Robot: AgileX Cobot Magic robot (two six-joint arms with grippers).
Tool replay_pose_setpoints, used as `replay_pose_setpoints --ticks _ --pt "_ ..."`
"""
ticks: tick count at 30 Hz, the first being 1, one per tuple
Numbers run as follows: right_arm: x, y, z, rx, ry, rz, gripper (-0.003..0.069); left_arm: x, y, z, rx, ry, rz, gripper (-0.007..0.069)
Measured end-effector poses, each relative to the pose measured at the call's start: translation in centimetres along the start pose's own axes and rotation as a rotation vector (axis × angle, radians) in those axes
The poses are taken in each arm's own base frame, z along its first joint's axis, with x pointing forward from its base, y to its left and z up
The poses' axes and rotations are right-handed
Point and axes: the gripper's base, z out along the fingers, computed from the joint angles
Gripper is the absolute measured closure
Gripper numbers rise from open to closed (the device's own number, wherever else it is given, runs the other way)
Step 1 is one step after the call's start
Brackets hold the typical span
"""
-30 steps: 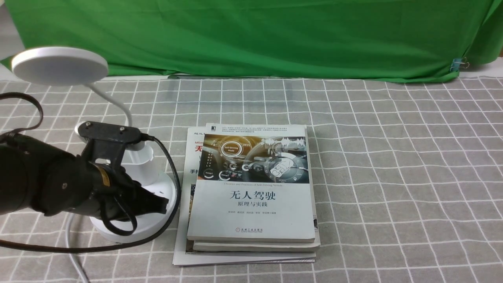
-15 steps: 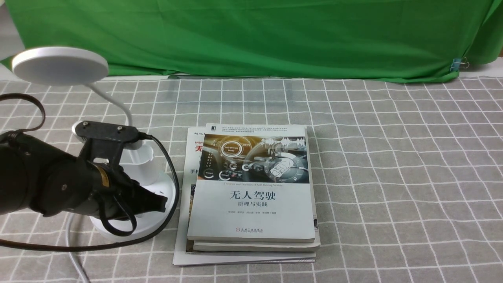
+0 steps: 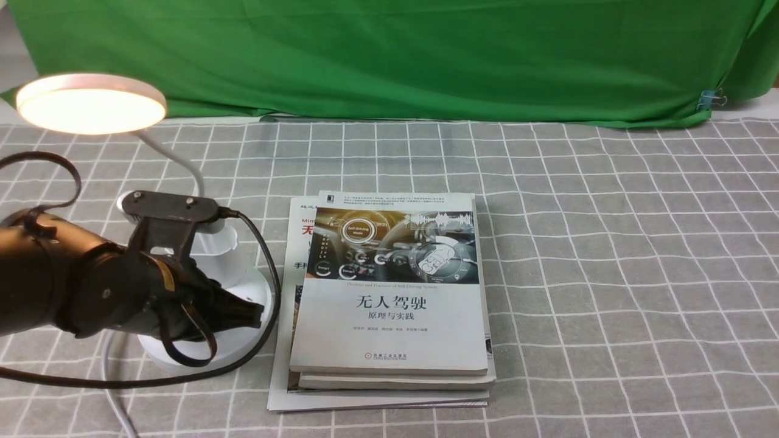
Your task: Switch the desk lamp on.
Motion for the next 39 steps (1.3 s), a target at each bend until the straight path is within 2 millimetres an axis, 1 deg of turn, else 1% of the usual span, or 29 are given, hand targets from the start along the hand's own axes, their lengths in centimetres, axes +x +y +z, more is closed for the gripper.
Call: replay_pose_setpoints --ticks 1,4,7,11,13,15,17,18,20,21,22,24,25,26,28,29,30,32,33,34,36,39 --pt "0.0 0.0 0.0 0.0 0.0 0.0 0.0414 0.0 0.0 -0.1 -0.001 0.0 0.001 0.0606" --pt "0.0 0.0 0.0 0.0 0.0 0.0 0.0414 -0.9 0.1 -1.8 -0.007 -0.059 0.021 0.0606" --pt "0.0 0.0 0.0 0.0 0.0 0.0 0.0414 -1.0 0.1 -2.5 -0.008 -0.075 0.02 0.0606" --pt "0.0 0.0 0.0 0.0 0.0 0.0 0.0414 -0.6 0.1 -2.5 -0.008 -0.025 0.005 0.0606" --pt "0.0 0.0 0.0 0.0 0.0 0.0 0.0414 0.0 0.0 -2.8 0.01 0.033 -0.002 0.0606" --pt "0.0 0.0 0.0 0.0 0.0 0.0 0.0414 0.4 -0.2 -3.2 0.031 0.054 0.005 0.0606" --pt "0.0 0.0 0.0 0.0 0.0 0.0 0.0414 1.2 -0.5 -4.2 0.073 0.046 -0.009 0.0606" --pt "0.0 0.0 0.0 0.0 0.0 0.0 0.0414 1.5 -0.6 -4.3 0.086 0.05 -0.02 0.0606" --pt "0.0 0.0 0.0 0.0 0.0 0.0 0.0414 3.1 -0.8 -6.1 0.137 0.011 -0.036 0.0606" --pt "0.0 0.0 0.0 0.0 0.0 0.0 0.0414 3.3 -0.8 -6.3 0.141 0.007 -0.039 0.0606" --pt "0.0 0.0 0.0 0.0 0.0 0.0 0.0414 4.8 -0.9 -7.8 0.164 -0.04 -0.049 0.0606" --pt "0.0 0.0 0.0 0.0 0.0 0.0 0.0414 6.3 -0.8 -9.9 0.18 -0.124 -0.05 0.0606" --pt "0.0 0.0 0.0 0.0 0.0 0.0 0.0414 6.6 -0.8 -10.0 0.182 -0.128 -0.051 0.0606" --pt "0.0 0.0 0.0 0.0 0.0 0.0 0.0414 7.9 -0.6 -11.8 0.19 -0.215 -0.044 0.0606" --pt "0.0 0.0 0.0 0.0 0.0 0.0 0.0414 9.2 -0.5 -14.0 0.201 -0.348 -0.035 0.0606" --pt "0.0 0.0 0.0 0.0 0.0 0.0 0.0414 9.9 -0.3 -15.5 0.205 -0.439 -0.028 0.0606" --pt "0.0 0.0 0.0 0.0 0.0 0.0 0.0414 10.0 -0.3 -15.7 0.206 -0.456 -0.027 0.0606" --pt "0.0 0.0 0.0 0.0 0.0 0.0 0.0414 11.3 -0.1 -18.2 0.204 -0.633 -0.011 0.0606" --pt "0.0 0.0 0.0 0.0 0.0 0.0 0.0414 11.7 0.0 -18.7 0.199 -0.676 -0.002 0.0606" --pt "0.0 0.0 0.0 0.0 0.0 0.0 0.0414 12.4 0.2 -19.7 0.191 -0.751 0.01 0.0606" --pt "0.0 0.0 0.0 0.0 0.0 0.0 0.0414 13.6 0.5 -20.9 0.163 -0.843 0.044 0.0606" --pt "0.0 0.0 0.0 0.0 0.0 0.0 0.0414 15.0 0.7 -21.8 0.125 -0.899 0.084 0.0606"
